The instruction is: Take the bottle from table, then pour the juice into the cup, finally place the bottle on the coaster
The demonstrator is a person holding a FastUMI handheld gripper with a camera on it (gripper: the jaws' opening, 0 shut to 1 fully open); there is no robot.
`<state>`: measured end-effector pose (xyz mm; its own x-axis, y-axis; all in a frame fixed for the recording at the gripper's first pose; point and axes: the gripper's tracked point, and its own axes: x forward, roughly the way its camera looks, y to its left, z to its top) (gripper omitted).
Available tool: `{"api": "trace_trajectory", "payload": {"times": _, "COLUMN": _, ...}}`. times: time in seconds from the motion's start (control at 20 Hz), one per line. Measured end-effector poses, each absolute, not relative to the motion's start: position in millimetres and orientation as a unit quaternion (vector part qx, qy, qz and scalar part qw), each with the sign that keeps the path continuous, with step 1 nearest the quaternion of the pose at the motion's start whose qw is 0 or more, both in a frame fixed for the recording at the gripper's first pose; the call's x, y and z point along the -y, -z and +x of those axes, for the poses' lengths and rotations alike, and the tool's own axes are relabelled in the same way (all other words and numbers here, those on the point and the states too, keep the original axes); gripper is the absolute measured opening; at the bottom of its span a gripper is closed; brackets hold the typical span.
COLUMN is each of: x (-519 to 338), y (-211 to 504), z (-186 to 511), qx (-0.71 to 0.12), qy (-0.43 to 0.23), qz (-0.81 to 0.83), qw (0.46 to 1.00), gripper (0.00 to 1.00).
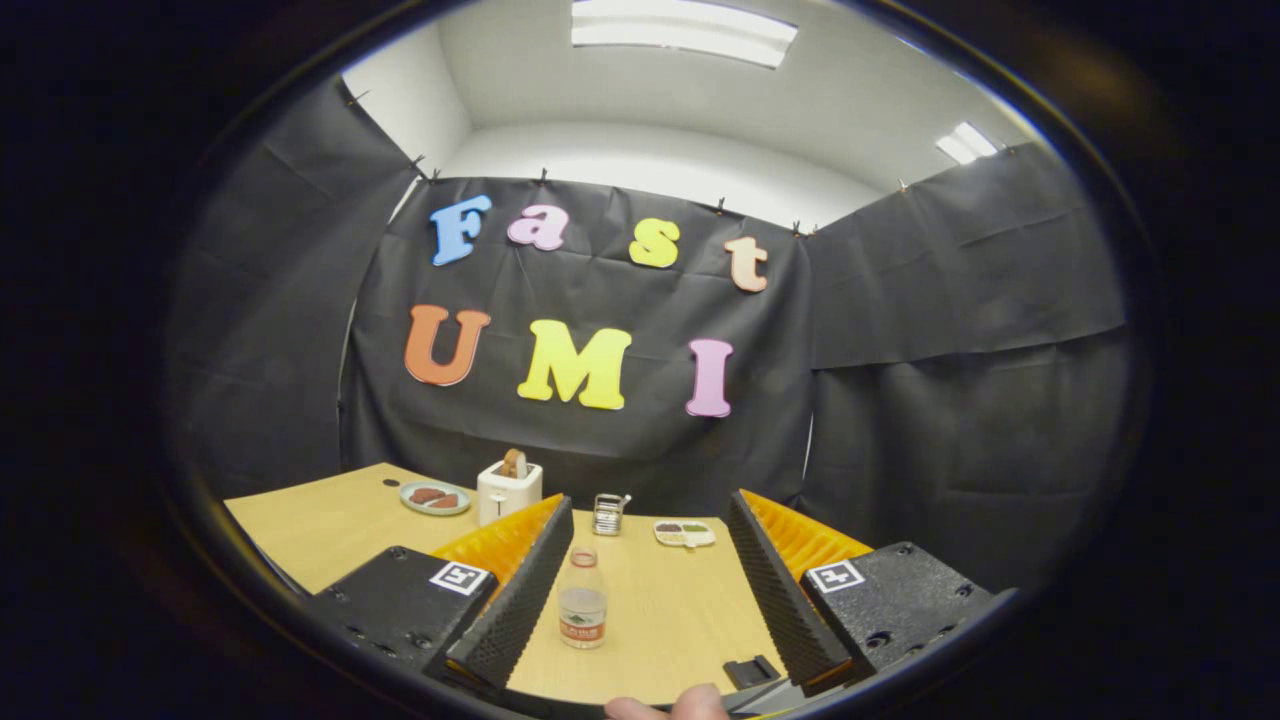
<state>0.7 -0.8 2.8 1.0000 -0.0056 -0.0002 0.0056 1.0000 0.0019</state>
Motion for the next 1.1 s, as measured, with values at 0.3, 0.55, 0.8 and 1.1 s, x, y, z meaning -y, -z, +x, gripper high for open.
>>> {"api": "trace_trajectory", "payload": {"times": 0.3, "x": -0.3, "y": 0.3, "z": 1.6, "qx": -0.003, "qy": 0.000, "qz": 0.004, "qw": 1.000, "gripper": 1.00}}
{"api": "trace_trajectory", "payload": {"times": 0.55, "x": 2.3, "y": 0.1, "z": 2.6, "qx": -0.004, "qy": 0.003, "qz": 0.008, "qw": 1.000, "gripper": 1.00}}
{"api": "trace_trajectory", "payload": {"times": 0.8, "x": 6.0, "y": 3.1, "z": 2.3, "qx": -0.003, "qy": 0.003, "qz": 0.012, "qw": 1.000, "gripper": 1.00}}
{"api": "trace_trajectory", "payload": {"times": 1.1, "x": 17.4, "y": 11.5, "z": 1.0, "qx": -0.007, "qy": 0.007, "qz": 0.022, "qw": 1.000, "gripper": 1.00}}
